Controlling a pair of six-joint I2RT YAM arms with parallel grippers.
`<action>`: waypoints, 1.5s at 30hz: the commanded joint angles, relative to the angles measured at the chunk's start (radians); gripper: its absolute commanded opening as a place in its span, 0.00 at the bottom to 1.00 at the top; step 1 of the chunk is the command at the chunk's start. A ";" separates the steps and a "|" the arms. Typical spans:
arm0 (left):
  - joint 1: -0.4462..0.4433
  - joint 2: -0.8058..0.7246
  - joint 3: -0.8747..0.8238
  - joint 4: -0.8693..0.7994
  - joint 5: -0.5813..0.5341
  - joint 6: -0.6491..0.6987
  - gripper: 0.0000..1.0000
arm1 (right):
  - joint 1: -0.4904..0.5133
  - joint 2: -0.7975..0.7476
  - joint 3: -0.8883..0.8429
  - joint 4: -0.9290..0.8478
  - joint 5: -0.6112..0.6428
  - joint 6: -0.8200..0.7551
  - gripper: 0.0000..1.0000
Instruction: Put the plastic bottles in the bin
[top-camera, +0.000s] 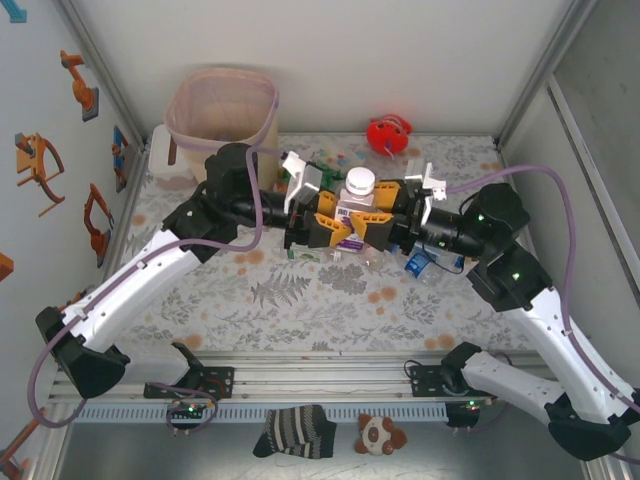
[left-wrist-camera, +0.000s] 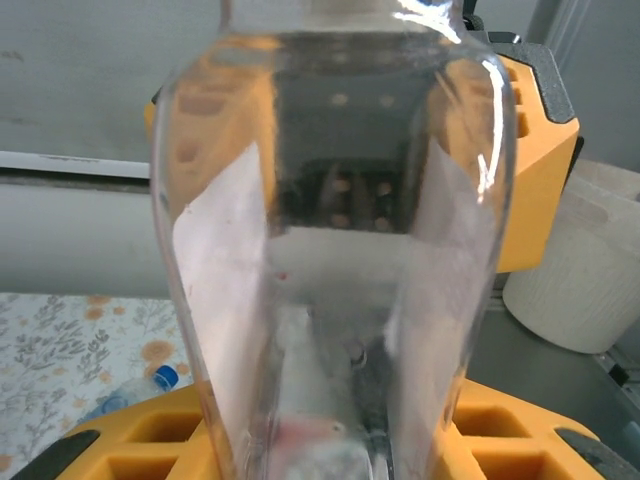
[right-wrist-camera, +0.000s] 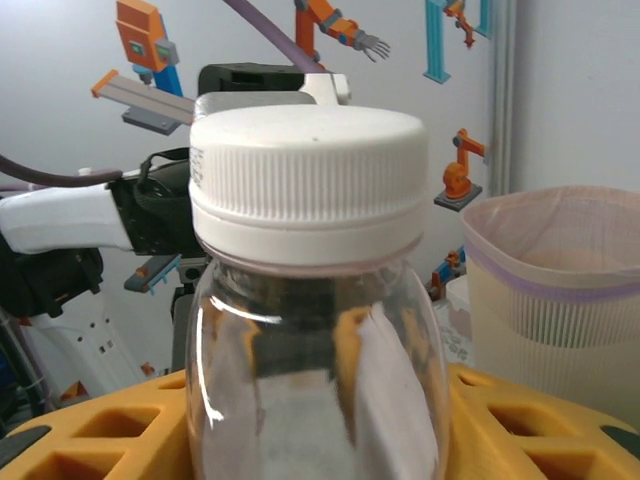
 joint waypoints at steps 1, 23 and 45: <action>0.012 -0.044 0.029 -0.012 -0.020 0.046 0.33 | 0.002 -0.019 0.037 -0.041 0.058 -0.006 0.60; 0.198 0.042 0.218 -0.293 -0.790 0.072 0.33 | 0.002 -0.061 0.031 -0.152 0.222 -0.023 0.61; 0.565 0.460 0.684 -0.412 -0.949 0.141 0.30 | 0.002 -0.044 0.056 -0.165 0.202 0.018 0.59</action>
